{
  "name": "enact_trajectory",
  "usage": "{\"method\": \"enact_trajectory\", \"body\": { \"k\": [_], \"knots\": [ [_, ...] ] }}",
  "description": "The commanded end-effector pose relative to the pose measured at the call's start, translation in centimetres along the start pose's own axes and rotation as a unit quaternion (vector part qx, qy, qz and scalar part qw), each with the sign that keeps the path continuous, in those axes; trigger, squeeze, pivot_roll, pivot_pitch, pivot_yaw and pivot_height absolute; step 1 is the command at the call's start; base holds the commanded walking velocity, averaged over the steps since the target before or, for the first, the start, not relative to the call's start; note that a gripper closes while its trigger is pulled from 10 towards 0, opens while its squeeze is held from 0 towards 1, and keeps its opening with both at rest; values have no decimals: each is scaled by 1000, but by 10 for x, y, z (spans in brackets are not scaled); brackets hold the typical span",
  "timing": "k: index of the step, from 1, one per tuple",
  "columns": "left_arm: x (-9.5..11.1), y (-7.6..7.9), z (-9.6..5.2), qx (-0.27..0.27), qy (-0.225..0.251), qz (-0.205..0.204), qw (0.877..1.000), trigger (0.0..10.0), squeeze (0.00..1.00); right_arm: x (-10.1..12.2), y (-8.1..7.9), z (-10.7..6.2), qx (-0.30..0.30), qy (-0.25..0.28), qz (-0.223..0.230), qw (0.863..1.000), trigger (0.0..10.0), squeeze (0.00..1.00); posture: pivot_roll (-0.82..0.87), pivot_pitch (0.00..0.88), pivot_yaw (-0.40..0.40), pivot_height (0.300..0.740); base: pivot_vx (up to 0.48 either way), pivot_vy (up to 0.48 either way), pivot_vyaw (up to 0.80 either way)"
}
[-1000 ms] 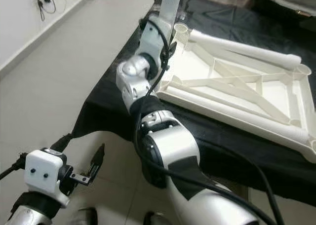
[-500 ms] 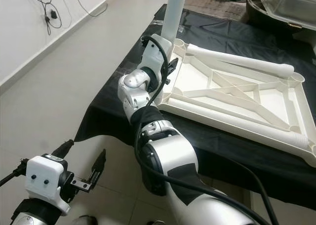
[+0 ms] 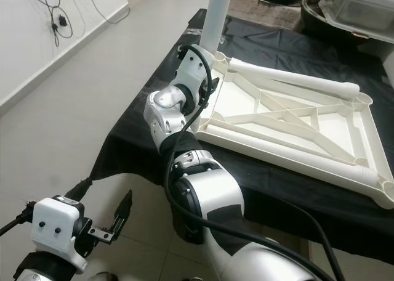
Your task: Building children table
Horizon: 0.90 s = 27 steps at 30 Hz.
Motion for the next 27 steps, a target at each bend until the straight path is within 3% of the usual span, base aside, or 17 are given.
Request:
{"method": "enact_trajectory", "body": {
  "k": [1,11,16,18,19,20,23,24,25,27],
  "knots": [
    [1,2,-3,-1,-3,0,1000,10000,0,-97,9,-12,-20,-227,21,973,10000,0,145,264,-51,740,0,0,0],
    [0,2,-2,-1,-3,1,1000,10000,0,-113,4,-21,-13,-286,53,957,10000,0,145,264,-51,740,0,0,0],
    [0,1,-3,0,-3,2,1000,10000,0,-125,4,-26,-16,-335,79,939,10000,0,146,267,-48,740,0,0,0],
    [1,1,-3,0,-3,2,1000,10000,0,-125,4,-25,-16,-334,81,939,10000,0,145,266,-48,740,0,0,0],
    [0,1,-2,0,-3,2,1000,10000,0,-110,4,-17,-5,-275,59,960,10000,0,145,266,-48,740,0,0,0],
    [0,1,-2,0,-3,2,1000,10000,0,-110,4,-17,-5,-275,59,960,10000,0,145,266,-48,740,0,0,0],
    [0,1,-1,0,-3,2,1000,10000,0,-76,-2,-8,22,-155,8,988,10000,0,144,265,-48,740,0,0,0],
    [0,1,-1,0,-3,2,1000,10000,0,-76,-2,-8,22,-155,8,988,10000,0,144,265,-48,740,0,0,0],
    [-1,1,-1,0,-3,3,1000,10000,0,-58,-9,-9,46,-90,-17,995,10000,0,144,265,-48,740,0,0,0],
    [-1,1,-1,0,-3,3,1000,10000,0,-53,-12,-10,54,-72,-21,996,10000,0,144,265,-48,740,0,0,0]
  ]
}}
Point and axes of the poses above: a point about 5 cm out from each wrist's last joint towards the gripper, its own z axis pointing out of the wrist towards the gripper, its own x axis along the axis of the wrist's last joint, y = z × x, the point moved 5 cm from there along z, pointing out of the wrist towards the gripper, and after that the axes turned 15 degrees about -z, right-handed, at the moved point
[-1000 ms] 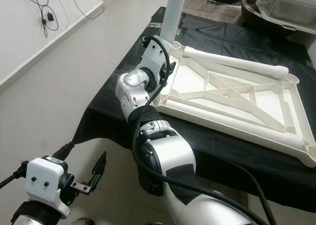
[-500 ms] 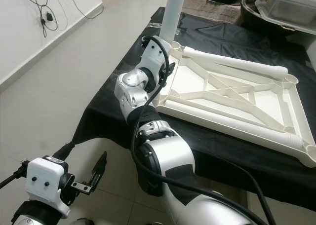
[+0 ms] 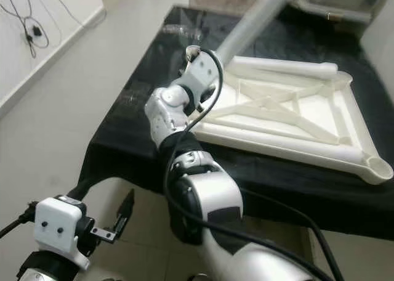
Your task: Building children table
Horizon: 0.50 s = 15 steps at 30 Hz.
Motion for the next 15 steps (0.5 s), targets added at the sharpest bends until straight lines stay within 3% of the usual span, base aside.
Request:
{"method": "enact_trajectory", "body": {
  "k": [1,5,7,10,15],
  "knots": [
    [-2,0,-2,3,-6,1,1000,10000,0,-56,9,-1,-2,-65,-74,995,10000,0,144,265,-48,740,0,0,0],
    [-1,-2,-2,5,-5,2,1000,10000,0,-51,5,-2,7,-55,-65,996,10000,0,141,263,-49,740,0,0,0],
    [-1,-2,-2,5,-4,4,1000,10000,0,-30,-9,-4,62,16,-55,996,10000,0,140,261,-50,740,0,0,0],
    [-1,-2,-2,5,-4,4,1000,10000,0,-25,-13,-6,81,34,-52,995,10000,0,140,261,-50,740,0,0,0],
    [-1,-3,-1,5,-2,5,1000,10000,0,-24,-37,-18,191,69,-57,977,10000,0,136,261,-48,740,0,0,0]
  ]
}}
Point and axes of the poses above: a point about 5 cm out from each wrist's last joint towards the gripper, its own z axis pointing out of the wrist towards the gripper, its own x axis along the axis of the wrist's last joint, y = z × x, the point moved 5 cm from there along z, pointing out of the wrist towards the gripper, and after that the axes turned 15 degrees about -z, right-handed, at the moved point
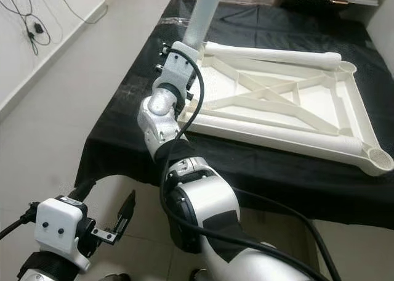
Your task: Building children table
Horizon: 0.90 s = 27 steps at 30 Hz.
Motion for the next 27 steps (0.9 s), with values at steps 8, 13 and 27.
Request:
{"method": "enact_trajectory", "body": {
  "k": [8,13,27],
  "knots": [
    [-2,-1,-1,2,-3,3,1000,10000,0,-58,-40,-27,182,-71,-22,980,10000,0,130,252,-51,740,0,0,0],
    [-1,-2,1,2,1,2,1000,10000,0,-20,-46,-20,216,-15,70,974,10000,0,126,231,-52,740,0,0,0],
    [1,-13,28,-3,11,14,1000,10000,1000,67,-24,-5,296,104,203,928,10000,0,99,122,-37,740,0,0,0]
  ]
}}
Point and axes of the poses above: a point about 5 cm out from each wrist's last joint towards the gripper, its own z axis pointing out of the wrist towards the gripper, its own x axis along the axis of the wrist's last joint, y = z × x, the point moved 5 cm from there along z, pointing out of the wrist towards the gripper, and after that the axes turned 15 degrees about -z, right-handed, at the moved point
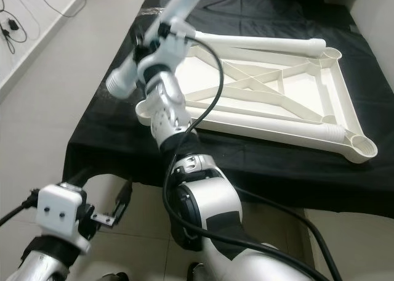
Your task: Building children table
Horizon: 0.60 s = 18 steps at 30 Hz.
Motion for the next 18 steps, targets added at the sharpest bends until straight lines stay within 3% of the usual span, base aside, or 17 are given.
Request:
{"method": "enact_trajectory", "body": {
  "k": [1,5,6,9,14,18],
  "knots": [
    [-8,-2,1,-2,-19,6,1000,10000,1000,-6,-1,-5,16,-10,2,1000,10000,0,97,119,-35,740,0,0,0],
    [-7,-10,19,1,-22,54,998,10000,1000,-18,3,-22,51,-23,1,998,10000,0,80,94,-17,740,0,0,0],
    [-7,-11,27,-5,-28,65,997,10000,0,-22,4,-29,62,-28,-1,998,10000,0,72,89,-7,740,0,0,0],
    [-6,-12,36,-14,-32,82,996,10000,0,-27,2,-39,84,-37,3,996,10000,0,69,85,-7,740,0,0,0],
    [-4,-26,65,-9,-48,110,993,10000,0,-35,2,-57,110,-54,-6,992,10000,0,63,79,-5,740,0,0,0],
    [-6,-29,73,-13,-59,121,991,10000,0,-34,1,-62,114,-57,-9,992,10000,0,61,77,-3,740,0,0,0]
  ]
}}
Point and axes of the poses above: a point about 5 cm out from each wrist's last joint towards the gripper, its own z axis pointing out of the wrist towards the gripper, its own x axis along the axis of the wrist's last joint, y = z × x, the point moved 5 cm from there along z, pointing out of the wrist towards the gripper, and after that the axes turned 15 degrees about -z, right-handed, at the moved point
